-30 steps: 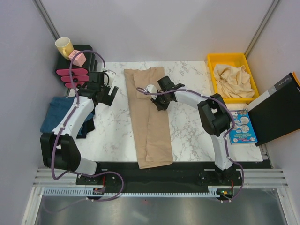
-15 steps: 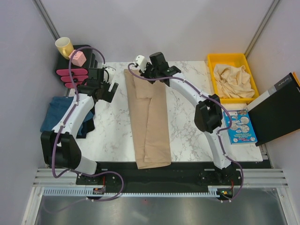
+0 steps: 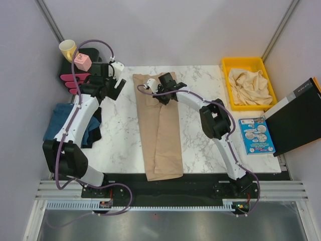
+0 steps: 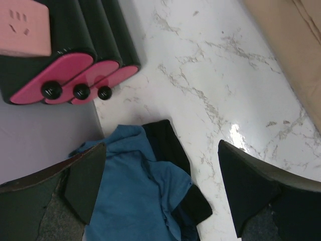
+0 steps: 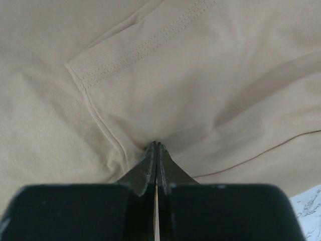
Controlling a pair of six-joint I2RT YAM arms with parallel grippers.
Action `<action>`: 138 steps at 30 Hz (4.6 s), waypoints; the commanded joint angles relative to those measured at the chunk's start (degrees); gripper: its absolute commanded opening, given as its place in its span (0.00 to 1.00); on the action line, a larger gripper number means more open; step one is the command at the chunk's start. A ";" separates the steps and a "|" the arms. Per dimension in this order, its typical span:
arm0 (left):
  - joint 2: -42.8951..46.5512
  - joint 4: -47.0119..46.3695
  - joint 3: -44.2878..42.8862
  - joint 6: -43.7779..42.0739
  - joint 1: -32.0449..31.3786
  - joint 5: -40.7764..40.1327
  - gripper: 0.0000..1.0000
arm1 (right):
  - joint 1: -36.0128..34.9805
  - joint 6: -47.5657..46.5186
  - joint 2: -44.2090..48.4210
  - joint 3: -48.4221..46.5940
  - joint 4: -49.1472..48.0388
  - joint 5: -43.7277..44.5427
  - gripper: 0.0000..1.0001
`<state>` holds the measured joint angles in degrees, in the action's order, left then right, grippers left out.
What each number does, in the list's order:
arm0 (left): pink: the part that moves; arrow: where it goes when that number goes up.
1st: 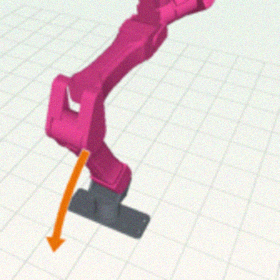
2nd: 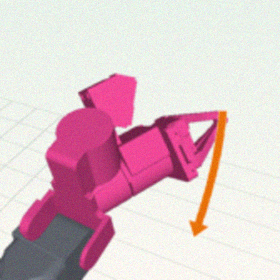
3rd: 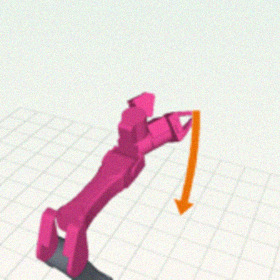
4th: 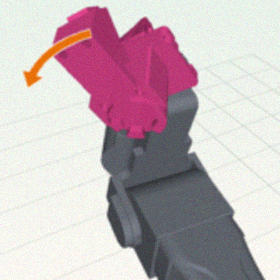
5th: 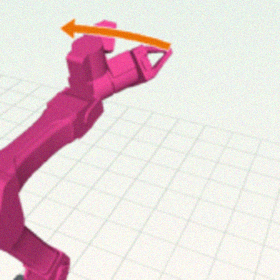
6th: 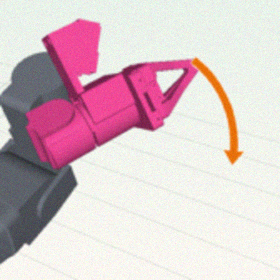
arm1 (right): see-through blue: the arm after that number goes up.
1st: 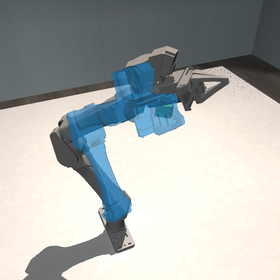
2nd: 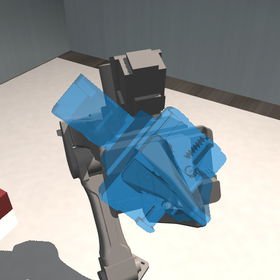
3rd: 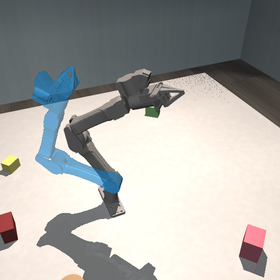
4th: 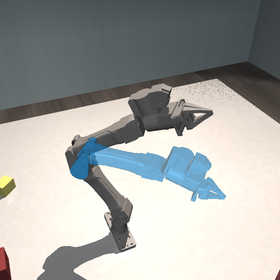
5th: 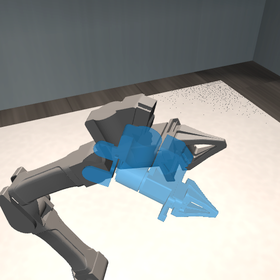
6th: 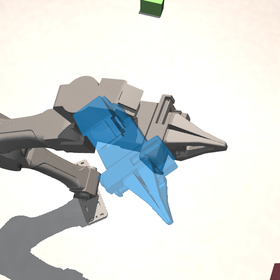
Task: Fold and stack the t-shirts
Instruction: Fold the tshirt
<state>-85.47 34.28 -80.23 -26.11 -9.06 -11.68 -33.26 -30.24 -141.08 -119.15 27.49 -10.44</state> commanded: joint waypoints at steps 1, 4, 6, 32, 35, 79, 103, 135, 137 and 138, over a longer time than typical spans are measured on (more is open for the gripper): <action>-2.77 -1.15 -7.13 -7.19 0.27 -0.71 1.00 | -0.06 -0.61 1.51 1.82 -1.56 0.32 0.00; -4.26 -0.88 -11.52 -8.51 0.18 -0.97 1.00 | 0.03 -0.87 -0.34 0.94 -1.91 2.69 0.00; -4.96 -0.88 -12.84 -9.48 0.10 -1.32 1.00 | 0.47 -1.05 -2.35 -0.98 -2.17 4.28 0.00; 4.96 -11.86 4.98 -9.14 -2.37 -0.44 0.99 | 5.31 -2.29 -6.86 -12.17 -24.59 21.07 0.47; 6.63 -12.31 7.45 -8.26 -2.63 0.08 1.00 | 4.96 -0.88 -1.50 -8.13 -23.45 19.14 0.53; -2.86 17.75 21.14 5.97 -11.42 67.75 0.85 | 20.86 -6.23 35.97 50.33 31.05 -38.51 0.57; -11.03 2.92 27.57 28.63 -16.51 57.82 1.00 | 17.26 -0.08 32.44 52.44 24.02 -40.72 0.54; -23.07 -0.18 20.11 32.61 -21.70 52.55 0.88 | 14.45 1.24 21.72 49.02 24.46 -45.81 0.57; -23.34 -0.18 19.93 32.61 -22.67 52.64 0.87 | 14.36 1.06 21.63 49.02 24.55 -45.99 0.57; -23.42 -0.27 19.85 32.35 -22.93 52.55 0.84 | 14.36 1.06 21.63 49.10 24.63 -46.16 0.57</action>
<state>-106.24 37.74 -59.99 7.03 -30.15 45.63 -18.44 -26.79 -118.10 -68.95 54.02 -56.66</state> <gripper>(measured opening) 0.872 0.566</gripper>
